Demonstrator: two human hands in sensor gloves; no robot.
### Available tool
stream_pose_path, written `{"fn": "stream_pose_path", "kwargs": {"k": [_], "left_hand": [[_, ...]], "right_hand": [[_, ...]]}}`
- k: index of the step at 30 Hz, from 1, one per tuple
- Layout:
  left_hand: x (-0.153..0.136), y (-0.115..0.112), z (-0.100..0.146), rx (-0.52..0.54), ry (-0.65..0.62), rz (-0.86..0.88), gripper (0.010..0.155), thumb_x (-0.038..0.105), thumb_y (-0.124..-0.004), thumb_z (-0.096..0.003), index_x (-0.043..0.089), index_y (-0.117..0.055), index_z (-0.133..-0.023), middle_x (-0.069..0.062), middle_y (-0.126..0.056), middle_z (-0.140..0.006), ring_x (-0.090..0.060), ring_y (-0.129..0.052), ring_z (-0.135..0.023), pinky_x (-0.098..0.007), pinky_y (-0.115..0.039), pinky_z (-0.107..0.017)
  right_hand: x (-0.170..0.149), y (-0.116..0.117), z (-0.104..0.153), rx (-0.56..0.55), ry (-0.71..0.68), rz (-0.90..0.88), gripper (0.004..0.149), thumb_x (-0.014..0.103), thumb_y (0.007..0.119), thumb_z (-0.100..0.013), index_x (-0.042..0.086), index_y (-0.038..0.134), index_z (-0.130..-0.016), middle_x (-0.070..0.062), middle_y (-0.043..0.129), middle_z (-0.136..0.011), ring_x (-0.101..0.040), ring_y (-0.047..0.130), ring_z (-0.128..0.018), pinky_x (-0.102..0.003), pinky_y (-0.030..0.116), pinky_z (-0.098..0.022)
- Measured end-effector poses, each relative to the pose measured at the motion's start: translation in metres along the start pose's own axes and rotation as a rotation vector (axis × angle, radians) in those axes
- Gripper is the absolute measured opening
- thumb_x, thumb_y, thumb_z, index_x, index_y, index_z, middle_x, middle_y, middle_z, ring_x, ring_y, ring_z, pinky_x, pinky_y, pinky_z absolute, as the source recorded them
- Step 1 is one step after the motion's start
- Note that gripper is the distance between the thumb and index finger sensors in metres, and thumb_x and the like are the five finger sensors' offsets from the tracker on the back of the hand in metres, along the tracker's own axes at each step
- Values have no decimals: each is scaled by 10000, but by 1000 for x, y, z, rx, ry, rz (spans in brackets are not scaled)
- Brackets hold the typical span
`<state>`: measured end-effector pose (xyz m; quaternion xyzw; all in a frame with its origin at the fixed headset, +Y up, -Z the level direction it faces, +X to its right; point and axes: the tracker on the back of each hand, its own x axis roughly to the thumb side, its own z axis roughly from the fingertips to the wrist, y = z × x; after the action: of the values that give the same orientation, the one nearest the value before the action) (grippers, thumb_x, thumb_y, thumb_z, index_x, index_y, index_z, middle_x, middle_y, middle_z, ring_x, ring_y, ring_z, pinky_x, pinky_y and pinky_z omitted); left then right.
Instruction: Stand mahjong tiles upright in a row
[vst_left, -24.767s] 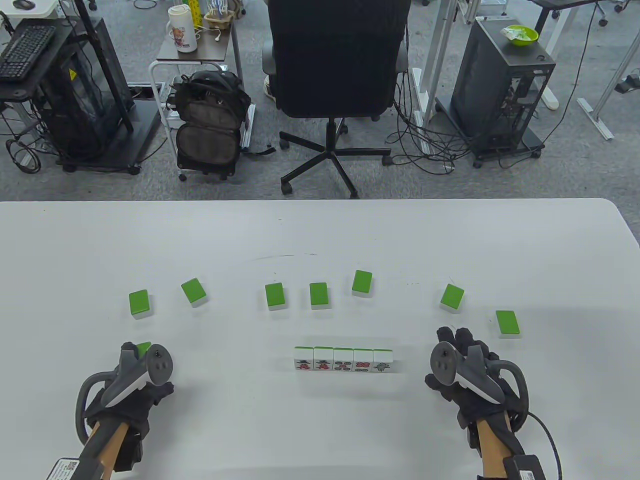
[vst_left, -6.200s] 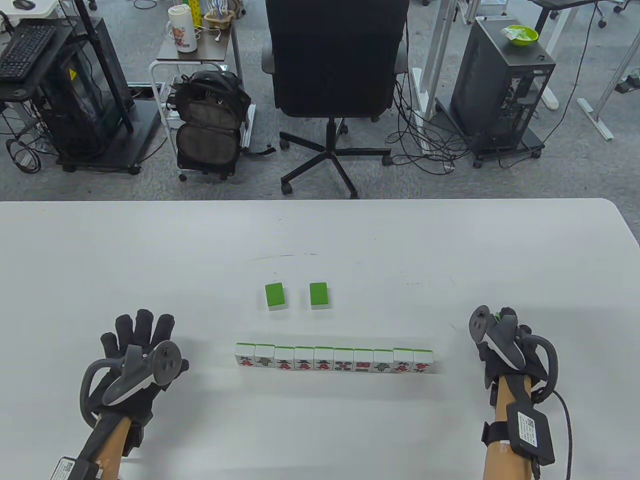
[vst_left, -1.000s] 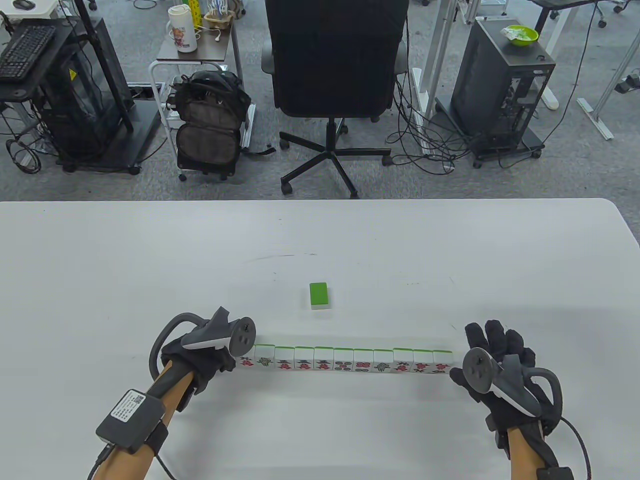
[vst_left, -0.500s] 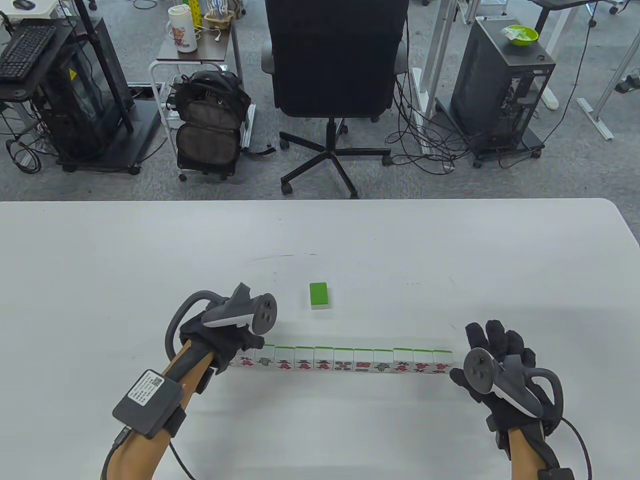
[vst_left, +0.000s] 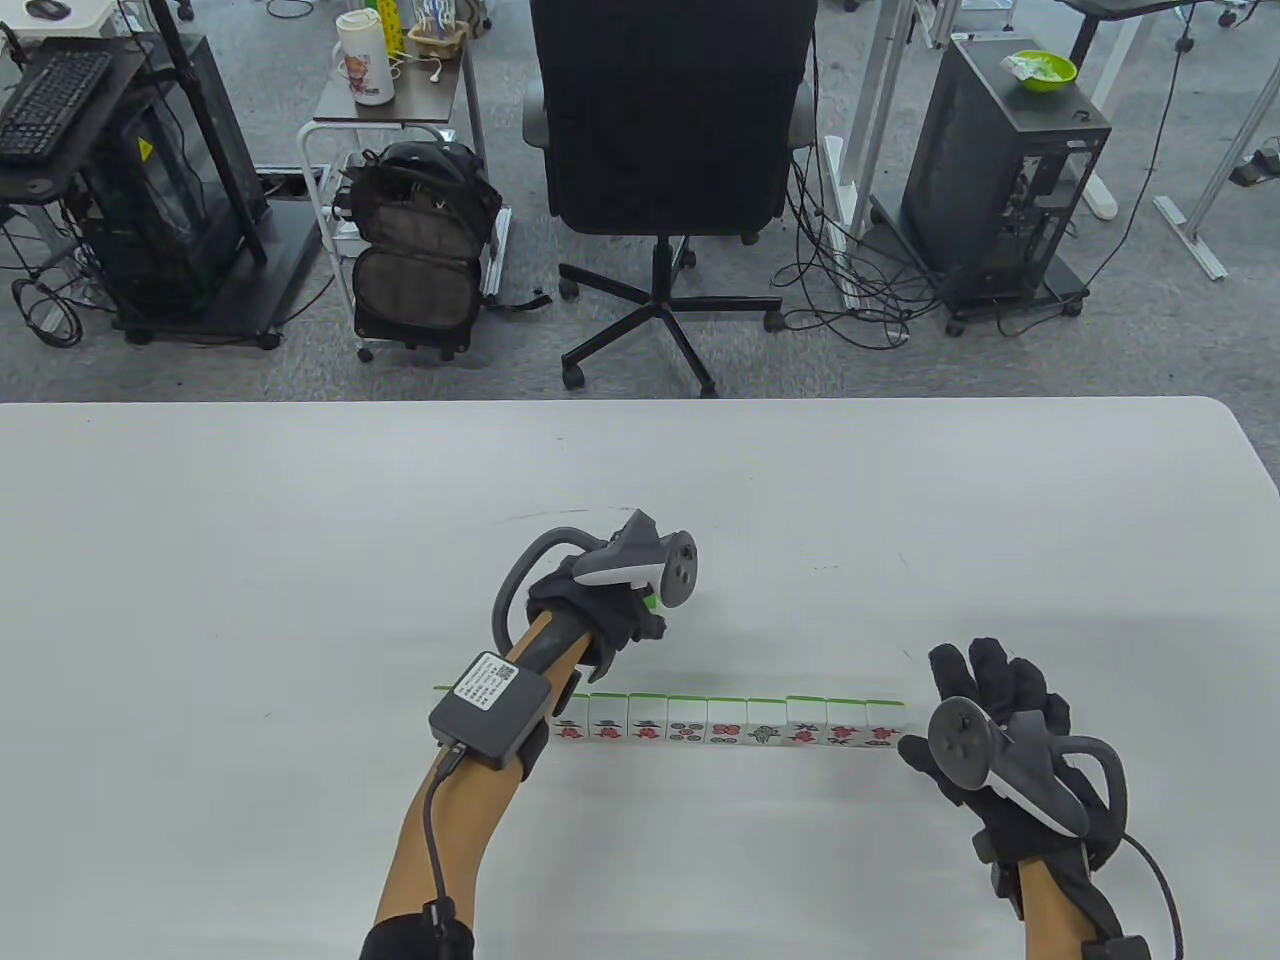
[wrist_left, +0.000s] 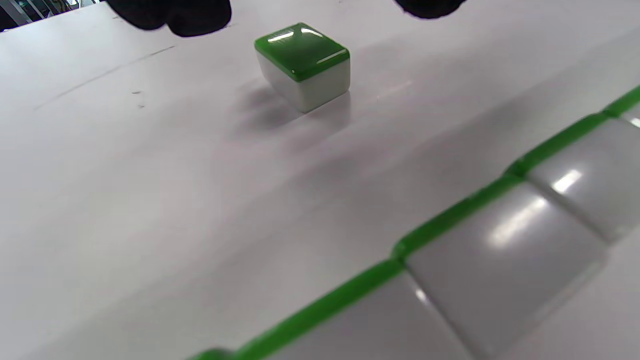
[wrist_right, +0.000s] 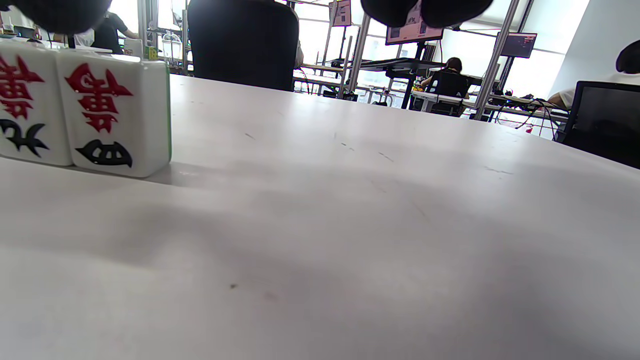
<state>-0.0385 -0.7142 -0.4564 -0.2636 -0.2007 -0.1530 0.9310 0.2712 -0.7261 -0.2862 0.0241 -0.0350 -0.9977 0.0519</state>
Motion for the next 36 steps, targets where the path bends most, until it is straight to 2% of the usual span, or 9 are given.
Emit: {"fn": "stream_pose_path", "kwargs": {"k": [5,11,17,23,27,32,36], "left_hand": [[8,-4,-25,-52,1,28,741,569,-607,-656,367,-148,-1203,-303,-148,-1256,-513,-672,-1098,-511,-671,-802],[6,-14,-40,-149,35,30,691,583,-613,-656,383,-252,-1210,-312,-145,-1246,-467,-713,-1079,-486,-686,-799],[6,-12,-39,-99,36,-5,659,559,-707,-629,333,-454,-1194,-297,-258,-1256,-364,-766,-1058,-409,-705,-807],[2,-13,-38,-79,43,-109,532,540,-790,-587,401,-565,-1049,-214,-427,-1257,-294,-852,-981,-365,-753,-768],[-8,-11,-28,-74,44,-106,441,538,-800,-576,433,-581,-945,-140,-553,-1233,-272,-895,-918,-357,-783,-725],[-34,-6,1,-63,59,-89,432,509,-810,-590,431,-584,-949,-124,-560,-1244,-282,-888,-922,-368,-776,-725],[-63,-11,38,-68,73,-81,438,493,-802,-603,423,-575,-970,-111,-610,-1234,-284,-897,-914,-378,-776,-723]], "right_hand": [[-1,0,0,-8,2,-11,903,692,597,-448,298,72,-1068,-181,172,-1193,-554,409,-1092,-709,475,-755],[-1,0,0,-3,0,-11,900,692,596,-450,301,72,-1068,-180,170,-1193,-553,408,-1093,-708,477,-756],[0,0,0,-1,-2,-13,898,692,596,-451,301,75,-1068,-184,170,-1193,-554,412,-1091,-705,480,-756],[0,-1,0,-9,-8,-27,901,692,595,-451,295,73,-1069,-187,168,-1191,-554,411,-1091,-705,480,-756],[-1,-1,0,-9,-3,-23,905,692,595,-451,290,70,-1069,-187,170,-1191,-552,412,-1091,-705,481,-756],[-2,-1,0,-9,3,-27,907,692,594,-451,287,69,-1070,-189,169,-1191,-551,416,-1092,-706,482,-756],[-2,-2,0,-7,2,-29,907,692,594,-451,287,70,-1070,-188,172,-1192,-553,418,-1091,-706,482,-755]]}}
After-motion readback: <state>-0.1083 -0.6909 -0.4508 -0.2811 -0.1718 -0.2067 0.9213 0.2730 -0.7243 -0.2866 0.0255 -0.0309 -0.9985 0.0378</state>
